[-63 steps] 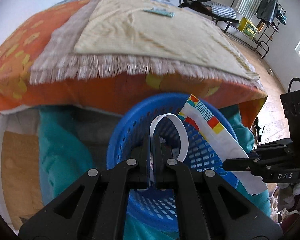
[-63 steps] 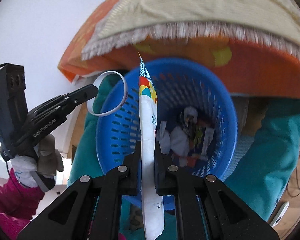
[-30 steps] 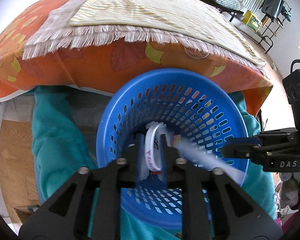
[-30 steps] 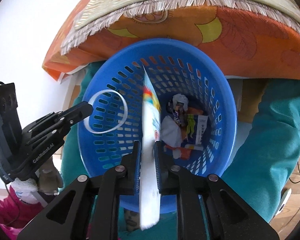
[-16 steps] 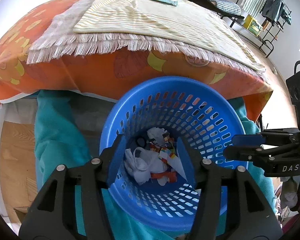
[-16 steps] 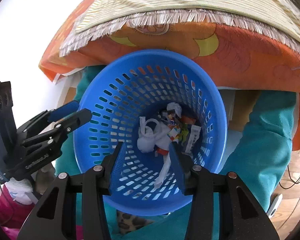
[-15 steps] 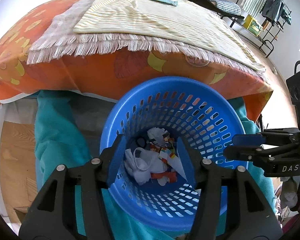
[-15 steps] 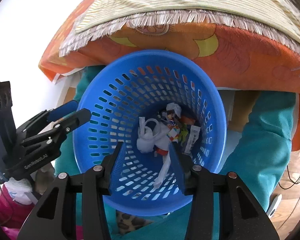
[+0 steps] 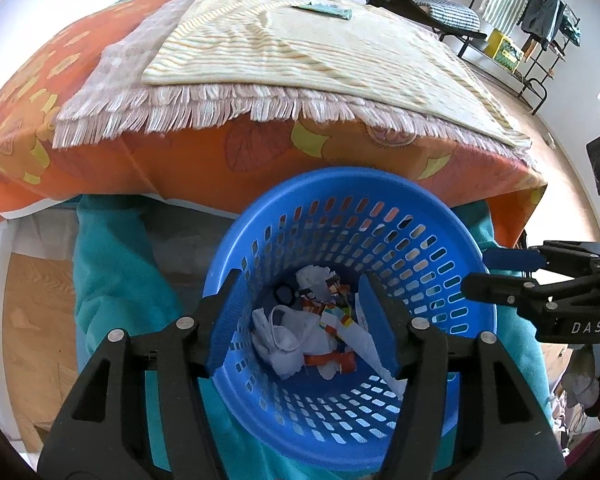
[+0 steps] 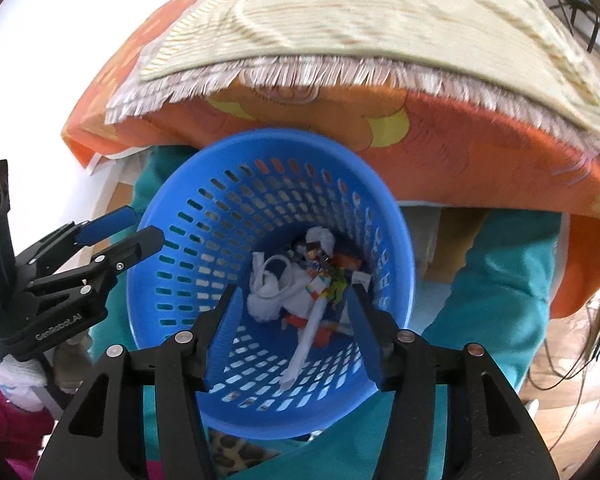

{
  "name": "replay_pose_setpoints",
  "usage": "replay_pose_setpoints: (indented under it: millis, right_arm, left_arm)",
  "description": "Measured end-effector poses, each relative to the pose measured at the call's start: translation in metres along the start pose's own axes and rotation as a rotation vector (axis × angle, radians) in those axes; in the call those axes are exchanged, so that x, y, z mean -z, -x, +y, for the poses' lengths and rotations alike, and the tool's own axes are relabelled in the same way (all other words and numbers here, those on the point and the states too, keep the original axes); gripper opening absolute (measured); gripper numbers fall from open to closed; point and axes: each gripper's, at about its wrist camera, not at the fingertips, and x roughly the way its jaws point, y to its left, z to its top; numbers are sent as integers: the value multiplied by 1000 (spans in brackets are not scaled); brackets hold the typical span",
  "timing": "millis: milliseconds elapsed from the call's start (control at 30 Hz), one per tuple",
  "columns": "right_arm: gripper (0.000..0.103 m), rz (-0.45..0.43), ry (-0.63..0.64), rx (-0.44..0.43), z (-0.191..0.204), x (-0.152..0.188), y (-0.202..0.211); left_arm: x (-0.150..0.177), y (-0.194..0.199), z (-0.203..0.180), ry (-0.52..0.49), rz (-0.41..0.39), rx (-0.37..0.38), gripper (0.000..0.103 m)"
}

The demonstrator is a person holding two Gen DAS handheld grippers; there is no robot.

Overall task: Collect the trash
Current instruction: 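Move both tools back toward the teal tube and barcode label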

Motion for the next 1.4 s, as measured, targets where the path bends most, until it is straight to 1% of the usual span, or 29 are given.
replay_pose_setpoints:
  millis: [100, 167, 400, 600, 767, 867, 900, 933, 967, 1067, 1167, 1333, 1400]
  right_arm:
    - [58, -29, 8, 21, -1, -4, 6]
    - [65, -54, 10, 32, -3, -9, 12]
    - [65, -131, 9, 109, -10, -28, 29]
    - [65, -179, 17, 162, -15, -48, 41]
    - [66, -216, 25, 205, -22, -64, 51]
    - [66, -244, 26, 214, -28, -76, 57]
    - [66, -256, 24, 215, -32, -80, 59]
    - [67, -274, 22, 216, -36, -85, 61]
    - [68, -292, 21, 219, -40, -91, 64]
    - [73, -348, 22, 218, -48, -105, 68]
    - [73, -385, 13, 186, -59, -125, 70]
    - [73, -396, 4, 138, -80, -167, 66]
    - [73, -385, 14, 96, -84, -185, 62]
  left_arm:
    - [-5, 0, -1, -5, -4, 4, 60]
    - [-8, 0, -1, -7, -6, 7, 60]
    - [-27, 1, -2, -22, -22, 18, 60]
    - [-49, 3, -5, -46, -48, 30, 60]
    - [-74, 2, -8, -76, -66, 52, 60]
    - [-98, -1, -7, -97, -75, 66, 61]
    - [-103, -3, -6, -99, -77, 69, 62]
    - [-114, -4, -5, -102, -82, 73, 67]
    - [-120, -4, -4, -103, -88, 76, 68]
    - [-148, -9, 1, -99, -107, 94, 68]
    - [-172, -16, 5, -99, -124, 83, 68]
    - [-208, -28, 13, -105, -140, 74, 68]
    - [-220, -31, 15, -109, -148, 66, 68]
